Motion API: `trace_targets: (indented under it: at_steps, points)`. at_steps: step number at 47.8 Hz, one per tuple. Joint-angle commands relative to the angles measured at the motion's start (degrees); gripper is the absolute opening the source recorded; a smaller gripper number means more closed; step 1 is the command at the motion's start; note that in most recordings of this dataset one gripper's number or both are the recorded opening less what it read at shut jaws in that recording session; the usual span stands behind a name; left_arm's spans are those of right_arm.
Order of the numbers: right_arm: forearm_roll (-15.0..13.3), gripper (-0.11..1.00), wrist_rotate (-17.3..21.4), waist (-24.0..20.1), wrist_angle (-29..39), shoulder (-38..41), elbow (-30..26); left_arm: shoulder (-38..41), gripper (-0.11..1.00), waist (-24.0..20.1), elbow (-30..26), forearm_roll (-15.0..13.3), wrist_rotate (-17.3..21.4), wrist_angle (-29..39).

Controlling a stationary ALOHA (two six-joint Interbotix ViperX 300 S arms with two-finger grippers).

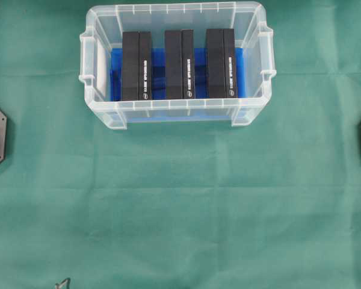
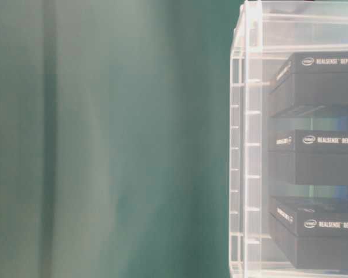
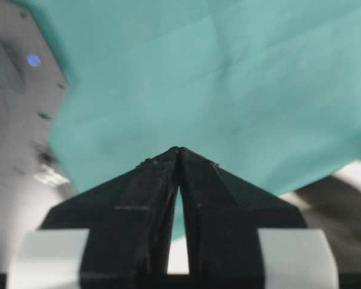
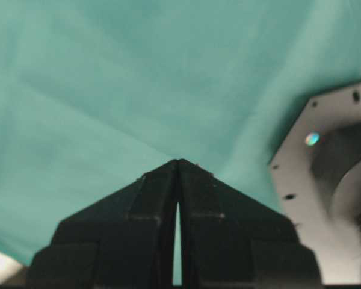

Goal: Take the box out of the case with both arms.

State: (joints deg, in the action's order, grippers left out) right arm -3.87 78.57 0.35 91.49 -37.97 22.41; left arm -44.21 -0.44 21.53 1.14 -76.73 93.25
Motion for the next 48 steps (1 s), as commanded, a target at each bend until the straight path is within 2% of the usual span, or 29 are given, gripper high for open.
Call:
trace_targets:
  at_steps: [1, 5, 10, 16, 21, 27, 34, 39, 45, 48]
  points:
    - [-0.44, 0.00, 4.57, 0.09, -0.18, 0.00, -1.23, 0.35, 0.00, 0.09, -1.41, 0.35, -4.13, -0.26]
    - [-0.44, 0.00, 6.77, 0.09, -0.18, -0.09, -1.32, 0.62, 0.00, 0.09, -1.32, 0.35, -5.71, -0.35]
    - [-0.44, 0.00, 6.86, 0.09, -0.18, 0.00, -1.23, 1.05, 0.00, 0.09, -1.49, 1.23, -5.36, -0.97]
    - [-0.88, 0.00, 6.68, 1.05, -0.18, 0.09, -1.32, 1.49, 0.00, -0.70, -1.49, 2.02, -3.78, -2.46]
    - [-0.97, 0.00, 5.45, 3.34, -0.18, 0.62, -1.41, 2.37, 0.00, -3.08, -1.76, 2.11, -1.85, -3.87]
    - [-0.88, 0.00, 0.53, 7.65, -0.44, 1.76, -1.67, 3.87, 0.00, -6.68, -2.29, 2.11, 1.93, -4.39]
    - [-0.70, 0.00, -9.58, 14.24, -0.53, 4.31, -2.46, 5.71, 0.00, -12.66, -3.08, 2.11, 7.65, -4.39]
    - [-0.70, 0.00, -15.47, 18.90, -0.53, 6.33, -3.16, 6.68, 0.00, -16.96, -3.52, 1.85, 11.95, -4.48]
    - [-0.79, 0.00, -20.04, 23.64, -0.70, 8.17, -4.04, 7.29, 0.00, -21.88, -4.04, 1.67, 17.14, -4.48]
    - [-0.79, 0.00, -20.92, 25.66, -1.05, 8.61, -4.31, 7.47, 0.00, -23.64, -4.13, 1.67, 18.98, -4.48]
